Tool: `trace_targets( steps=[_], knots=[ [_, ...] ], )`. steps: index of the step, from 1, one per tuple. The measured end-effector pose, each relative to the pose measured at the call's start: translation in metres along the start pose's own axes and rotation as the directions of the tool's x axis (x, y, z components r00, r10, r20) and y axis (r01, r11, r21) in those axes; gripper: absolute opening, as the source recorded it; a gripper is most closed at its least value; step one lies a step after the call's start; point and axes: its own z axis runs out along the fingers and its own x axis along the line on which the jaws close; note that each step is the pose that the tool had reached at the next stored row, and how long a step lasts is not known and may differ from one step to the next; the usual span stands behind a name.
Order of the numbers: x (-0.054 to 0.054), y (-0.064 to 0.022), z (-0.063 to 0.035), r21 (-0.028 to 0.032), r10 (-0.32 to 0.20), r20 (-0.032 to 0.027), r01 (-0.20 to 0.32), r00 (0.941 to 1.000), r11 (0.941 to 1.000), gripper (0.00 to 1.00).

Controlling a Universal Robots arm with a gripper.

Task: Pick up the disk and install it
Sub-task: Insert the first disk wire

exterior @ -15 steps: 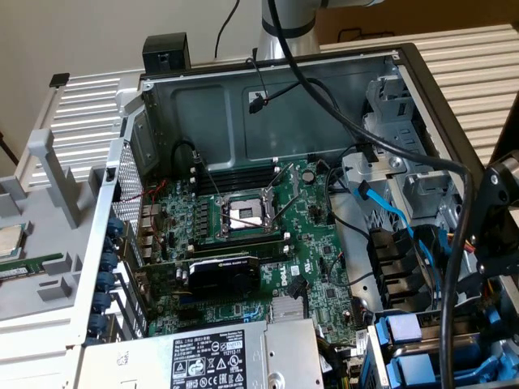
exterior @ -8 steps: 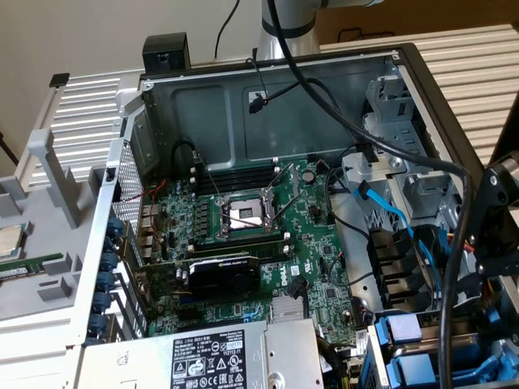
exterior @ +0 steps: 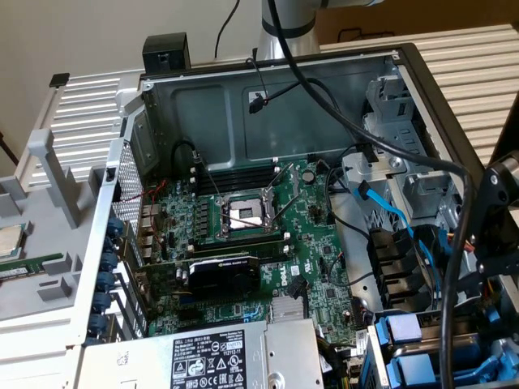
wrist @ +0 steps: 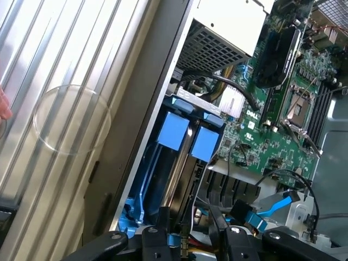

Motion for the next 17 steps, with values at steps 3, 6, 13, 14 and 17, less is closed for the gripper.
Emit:
trace_targets(
  steps=[3, 6, 13, 14, 17],
  knots=[
    [0.0006, -0.0016, 0.0002, -0.0026, 0.001, 0.0012, -0.001, 1.0000, 1.0000, 0.42],
    [0.0007, -0.0017, 0.0002, -0.0037, 0.002, 0.0016, -0.002, 1.0000, 1.0000, 0.42],
    [0.0016, -0.0017, 0.0021, -0.0045, 0.002, 0.0051, -0.002, 1.0000, 1.0000, 0.42],
    [0.0016, -0.0017, 0.0023, -0.0045, 0.002, 0.0057, -0.002, 1.0000, 1.0000, 0.42],
    [0.0016, -0.0017, 0.0025, -0.0040, 0.002, 0.0091, -0.002, 1.0000, 1.0000, 0.42]
  ],
)
